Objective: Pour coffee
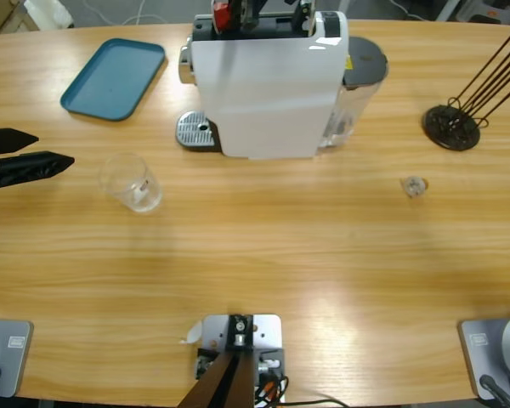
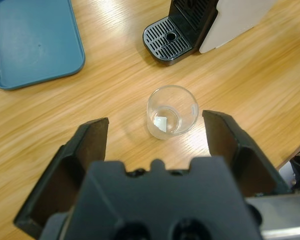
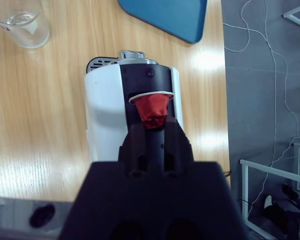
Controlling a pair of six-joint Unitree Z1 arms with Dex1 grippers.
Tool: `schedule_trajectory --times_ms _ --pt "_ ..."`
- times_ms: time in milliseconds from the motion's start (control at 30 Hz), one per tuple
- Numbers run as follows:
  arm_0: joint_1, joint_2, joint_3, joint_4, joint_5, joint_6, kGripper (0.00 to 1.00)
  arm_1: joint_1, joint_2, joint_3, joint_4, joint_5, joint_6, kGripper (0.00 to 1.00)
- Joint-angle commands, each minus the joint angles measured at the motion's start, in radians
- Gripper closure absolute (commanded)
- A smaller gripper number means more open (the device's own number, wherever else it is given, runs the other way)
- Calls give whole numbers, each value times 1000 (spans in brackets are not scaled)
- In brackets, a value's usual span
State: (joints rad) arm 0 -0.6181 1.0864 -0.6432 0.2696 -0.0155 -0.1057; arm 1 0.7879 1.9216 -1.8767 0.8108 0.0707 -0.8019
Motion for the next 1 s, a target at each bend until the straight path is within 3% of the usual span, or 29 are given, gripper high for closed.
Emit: schedule_trajectory --times_ms 33,167,200,233,267,367,767,833,900,1000 --pt "-6 23 34 -10 -15 15 188 19 51 -7 28 -6 -2 1000" --pt "-6 23 34 -10 -15 15 188 19 58 -16 30 -5 2 1000" --pt "-6 23 34 -10 -15 15 188 19 60 -18 32 -5 6 952" --pt "-6 23 34 -10 -15 15 188 19 62 -19 34 -6 14 767" --pt "-6 23 34 -10 -15 15 188 19 64 -21 40 -6 21 664" --pt "-6 24 34 -10 -15 15 188 21 75 -39 70 -6 37 493" --pt "-6 24 34 -10 -15 15 188 55 78 -138 161 -24 58 448" --pt "-6 26 34 -11 -15 15 188 91 73 -192 212 -35 88 164" --pt "-6 30 33 -12 -15 15 188 130 54 -234 267 -43 112 92" --pt "-6 30 33 -12 -15 16 188 188 4 -245 336 -43 168 116"
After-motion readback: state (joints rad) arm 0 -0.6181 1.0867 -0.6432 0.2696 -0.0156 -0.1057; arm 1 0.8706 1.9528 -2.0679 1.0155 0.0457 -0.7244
